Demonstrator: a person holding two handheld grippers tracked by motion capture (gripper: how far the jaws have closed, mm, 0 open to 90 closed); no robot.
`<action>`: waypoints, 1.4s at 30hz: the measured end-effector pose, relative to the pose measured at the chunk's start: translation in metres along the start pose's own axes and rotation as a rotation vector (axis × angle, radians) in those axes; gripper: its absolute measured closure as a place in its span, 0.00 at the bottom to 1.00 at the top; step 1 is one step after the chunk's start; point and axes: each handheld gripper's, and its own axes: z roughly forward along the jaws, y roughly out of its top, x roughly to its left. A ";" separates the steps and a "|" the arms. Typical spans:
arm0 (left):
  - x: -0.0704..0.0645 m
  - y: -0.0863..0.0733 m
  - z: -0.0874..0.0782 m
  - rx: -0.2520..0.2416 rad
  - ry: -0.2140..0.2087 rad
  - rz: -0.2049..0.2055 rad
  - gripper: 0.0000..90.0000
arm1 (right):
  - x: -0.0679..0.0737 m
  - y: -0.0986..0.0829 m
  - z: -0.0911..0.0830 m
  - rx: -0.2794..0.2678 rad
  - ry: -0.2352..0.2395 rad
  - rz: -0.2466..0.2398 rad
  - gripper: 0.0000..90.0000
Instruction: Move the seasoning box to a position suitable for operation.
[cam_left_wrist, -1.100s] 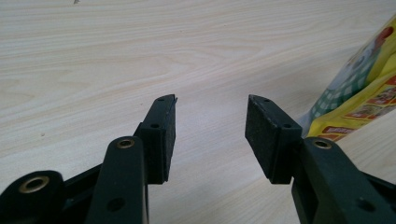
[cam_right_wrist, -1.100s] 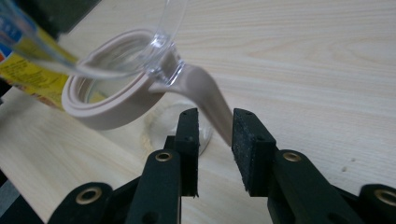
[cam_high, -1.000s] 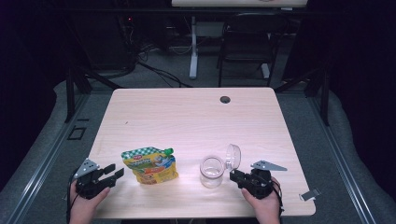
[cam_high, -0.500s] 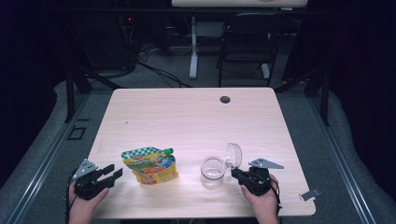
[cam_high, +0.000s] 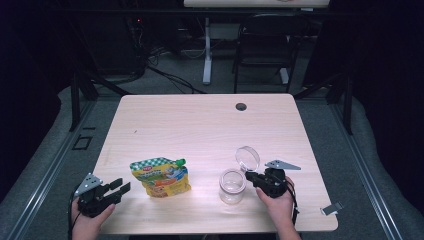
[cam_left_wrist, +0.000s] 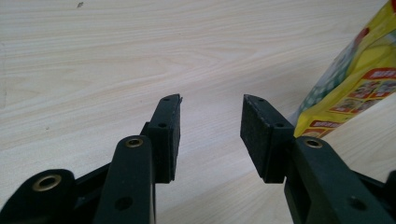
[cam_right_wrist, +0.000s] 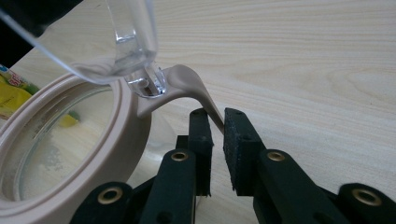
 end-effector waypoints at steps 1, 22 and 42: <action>-0.001 0.001 -0.002 -0.006 -0.006 0.004 0.64 | 0.000 0.000 -0.001 -0.002 0.000 0.000 0.89; -0.021 0.021 -0.005 0.036 -0.149 0.123 0.54 | -0.007 -0.011 -0.041 -0.095 -0.089 -0.010 0.67; -0.035 0.028 0.022 0.093 -0.299 0.159 0.50 | -0.018 -0.019 -0.051 -0.092 -0.118 0.050 0.59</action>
